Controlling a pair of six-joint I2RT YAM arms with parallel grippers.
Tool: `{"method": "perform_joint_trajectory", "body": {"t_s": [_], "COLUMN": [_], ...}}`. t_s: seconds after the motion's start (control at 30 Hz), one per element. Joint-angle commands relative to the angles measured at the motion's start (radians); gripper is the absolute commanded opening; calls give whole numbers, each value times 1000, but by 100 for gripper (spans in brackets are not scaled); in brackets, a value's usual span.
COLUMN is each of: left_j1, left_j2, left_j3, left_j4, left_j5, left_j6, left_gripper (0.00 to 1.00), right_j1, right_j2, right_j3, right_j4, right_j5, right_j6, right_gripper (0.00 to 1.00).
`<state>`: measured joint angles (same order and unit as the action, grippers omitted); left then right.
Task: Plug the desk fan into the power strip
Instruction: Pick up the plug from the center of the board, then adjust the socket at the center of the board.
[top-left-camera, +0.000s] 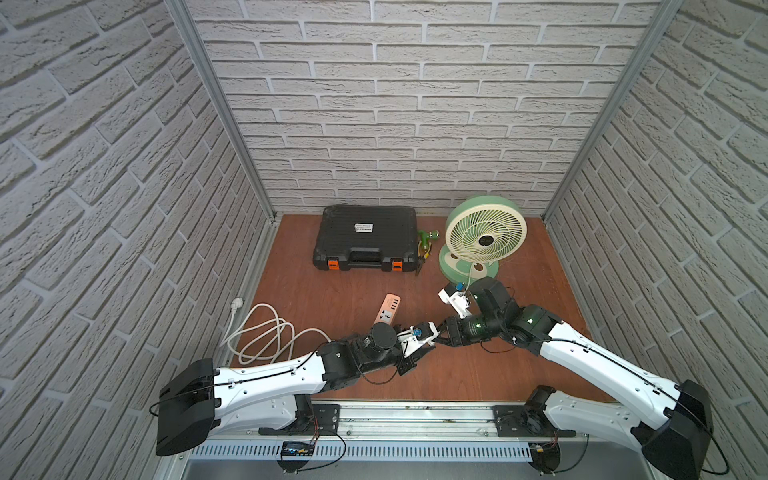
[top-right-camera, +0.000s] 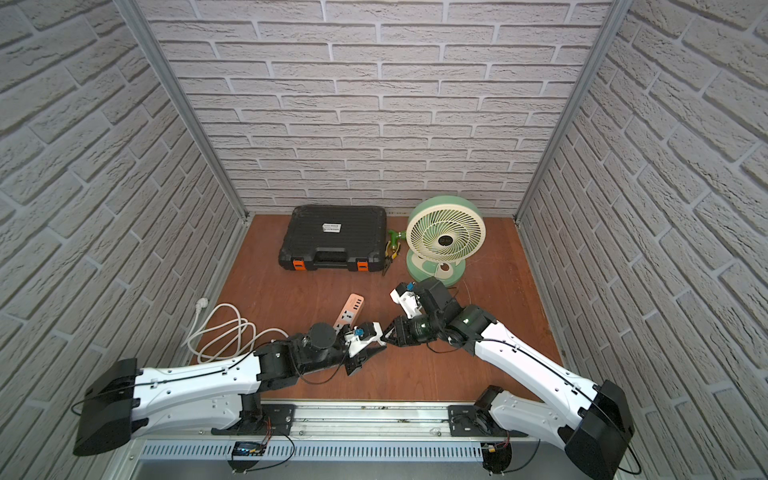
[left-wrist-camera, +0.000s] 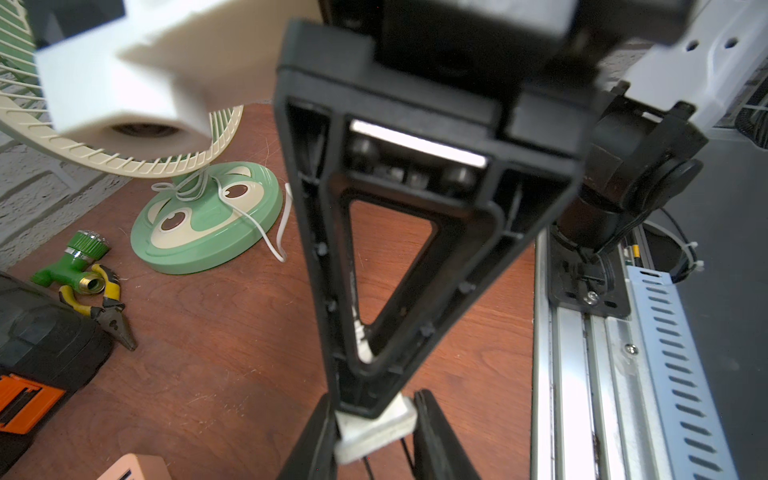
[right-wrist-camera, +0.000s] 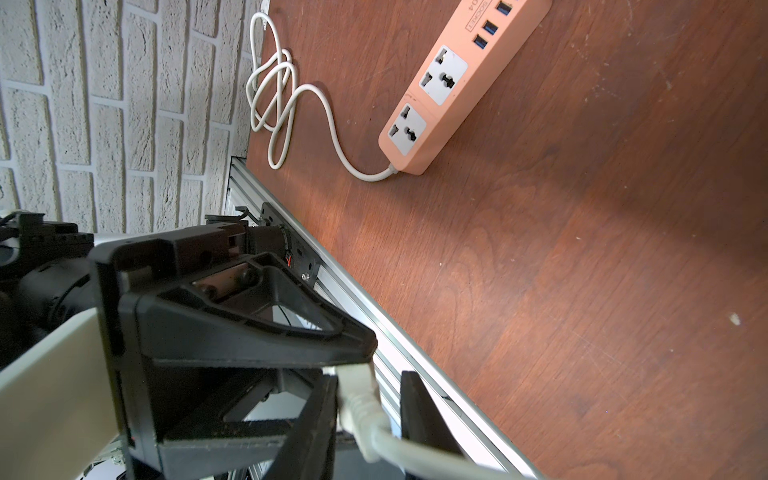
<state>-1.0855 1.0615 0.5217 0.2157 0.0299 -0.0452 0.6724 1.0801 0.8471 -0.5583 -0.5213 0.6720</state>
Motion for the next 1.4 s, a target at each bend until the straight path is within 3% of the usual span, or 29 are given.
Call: {"method": "perform_joint_trajectory", "body": {"t_s": [0.0,0.1,0.33,0.43,0.47,0.53,0.67,0.77,0.87,1.07,1.37], "left_j1": [-11,-11,-13,-13,-13,-13,-13,-12,-4,21,94], "left_j2": [3,0,-8,-25,-36,-64,-122,-147,-170,-243,-384], "left_j3": [23,23,20,-6,-17,-40,-68,-84,-99,-94,-35], "left_j4": [37,32,28,65,77,104,125,123,114,-49,-487], "left_j5": [17,2,-47,-89,-102,-132,-189,-255,-335,-545,-574], "left_j6": [13,16,17,8,4,0,-10,-33,-70,-226,-534], "left_gripper": [0,0,1,47,56,67,77,92,98,98,98], "right_j1": [4,4,4,4,5,5,6,6,6,6,6], "right_j2": [1,-2,-4,-8,-10,-11,-10,-10,-9,-31,-71], "right_j3": [12,11,7,7,7,7,10,-7,-21,-75,-135], "right_j4": [15,13,15,15,15,12,-20,-5,6,48,109], "right_j5": [-2,-4,-8,-3,1,17,107,182,269,421,510], "right_j6": [-13,-14,-16,-15,-15,-14,-21,-21,-22,23,116], "right_gripper": [30,26,3,3,3,3,3,3,3,3,3]}}
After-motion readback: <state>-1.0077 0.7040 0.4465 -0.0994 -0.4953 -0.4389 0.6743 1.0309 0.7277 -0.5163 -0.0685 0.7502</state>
